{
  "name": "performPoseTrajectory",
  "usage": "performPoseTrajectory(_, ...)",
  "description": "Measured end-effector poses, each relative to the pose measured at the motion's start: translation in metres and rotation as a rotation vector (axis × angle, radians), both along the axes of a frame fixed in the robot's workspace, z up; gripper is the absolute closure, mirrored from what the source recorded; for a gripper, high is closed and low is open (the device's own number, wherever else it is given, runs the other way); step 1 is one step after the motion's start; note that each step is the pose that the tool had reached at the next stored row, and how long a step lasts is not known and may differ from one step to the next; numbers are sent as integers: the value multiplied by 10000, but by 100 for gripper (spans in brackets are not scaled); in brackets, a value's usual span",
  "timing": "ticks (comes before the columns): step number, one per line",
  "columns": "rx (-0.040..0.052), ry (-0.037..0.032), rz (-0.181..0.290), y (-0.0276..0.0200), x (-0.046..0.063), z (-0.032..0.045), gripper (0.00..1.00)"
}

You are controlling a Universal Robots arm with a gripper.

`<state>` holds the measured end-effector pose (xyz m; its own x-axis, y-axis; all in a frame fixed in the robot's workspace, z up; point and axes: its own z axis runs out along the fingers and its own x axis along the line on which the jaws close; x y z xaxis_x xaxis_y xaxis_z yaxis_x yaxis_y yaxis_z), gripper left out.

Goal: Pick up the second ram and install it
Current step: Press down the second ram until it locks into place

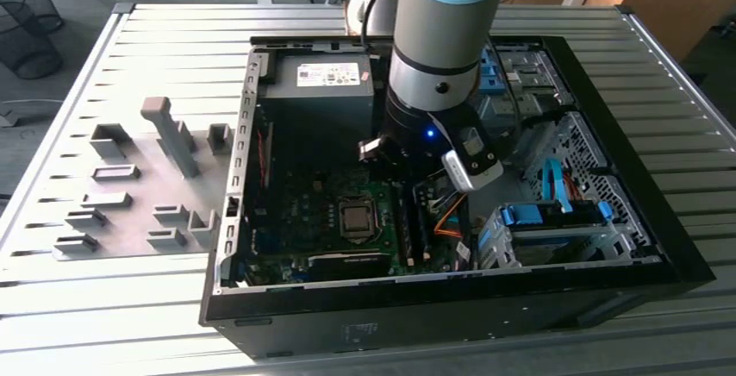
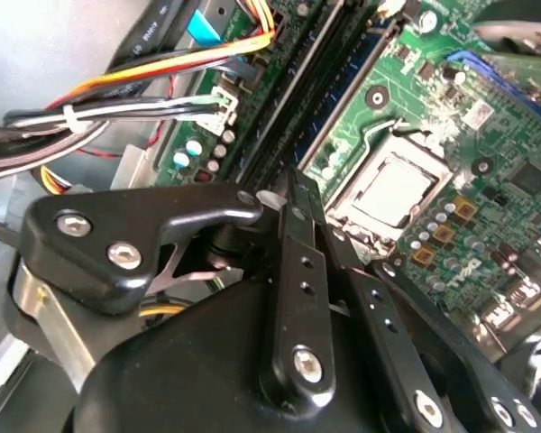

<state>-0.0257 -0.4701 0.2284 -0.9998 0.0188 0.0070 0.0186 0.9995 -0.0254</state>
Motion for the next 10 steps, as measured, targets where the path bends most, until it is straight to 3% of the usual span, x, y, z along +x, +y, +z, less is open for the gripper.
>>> performPoseTrajectory(10,-15,6,0,-2,0,-100,90)
